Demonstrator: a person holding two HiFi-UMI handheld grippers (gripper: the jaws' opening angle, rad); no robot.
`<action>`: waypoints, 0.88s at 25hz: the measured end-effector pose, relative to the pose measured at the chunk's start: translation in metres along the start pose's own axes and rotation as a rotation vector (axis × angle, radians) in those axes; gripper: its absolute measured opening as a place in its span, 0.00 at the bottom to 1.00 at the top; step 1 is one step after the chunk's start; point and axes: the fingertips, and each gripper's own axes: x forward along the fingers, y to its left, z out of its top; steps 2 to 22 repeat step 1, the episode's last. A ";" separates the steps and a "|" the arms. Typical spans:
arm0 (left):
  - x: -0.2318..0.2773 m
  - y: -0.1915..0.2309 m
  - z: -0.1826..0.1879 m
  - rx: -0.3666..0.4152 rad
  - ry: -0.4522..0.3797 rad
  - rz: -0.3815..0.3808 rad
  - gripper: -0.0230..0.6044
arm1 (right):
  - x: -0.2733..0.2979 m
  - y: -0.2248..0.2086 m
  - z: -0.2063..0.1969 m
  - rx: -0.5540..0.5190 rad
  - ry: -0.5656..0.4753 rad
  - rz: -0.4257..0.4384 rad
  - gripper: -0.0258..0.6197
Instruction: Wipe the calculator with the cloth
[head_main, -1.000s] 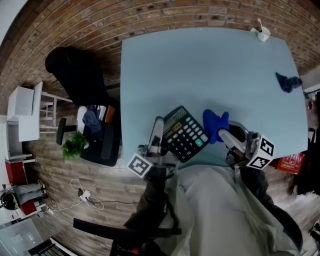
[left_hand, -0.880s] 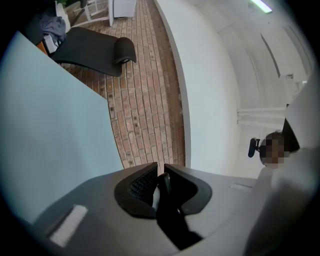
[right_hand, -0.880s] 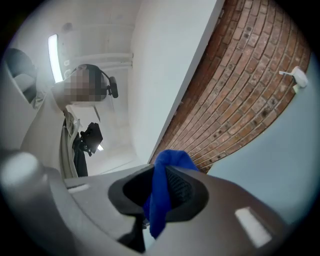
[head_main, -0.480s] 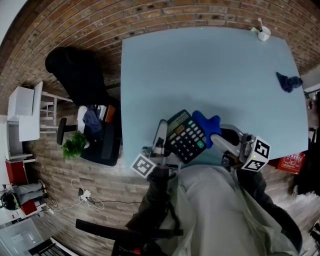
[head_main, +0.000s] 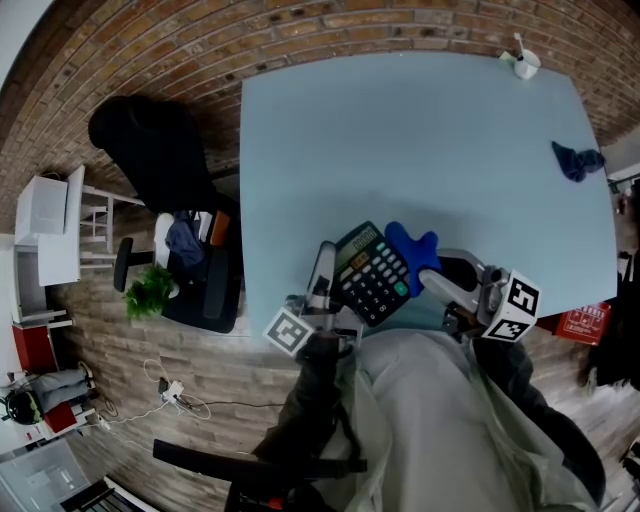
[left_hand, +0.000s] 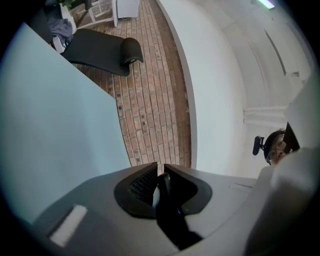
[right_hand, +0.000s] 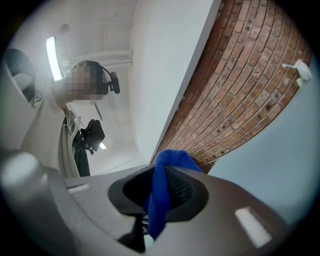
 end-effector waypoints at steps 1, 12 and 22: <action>0.000 0.001 0.000 0.001 0.000 0.001 0.11 | 0.001 0.000 -0.001 0.000 0.003 0.000 0.13; 0.000 0.001 0.000 0.001 0.000 0.001 0.11 | 0.001 0.000 -0.001 0.000 0.003 0.000 0.13; 0.000 0.001 0.000 0.001 0.000 0.001 0.11 | 0.001 0.000 -0.001 0.000 0.003 0.000 0.13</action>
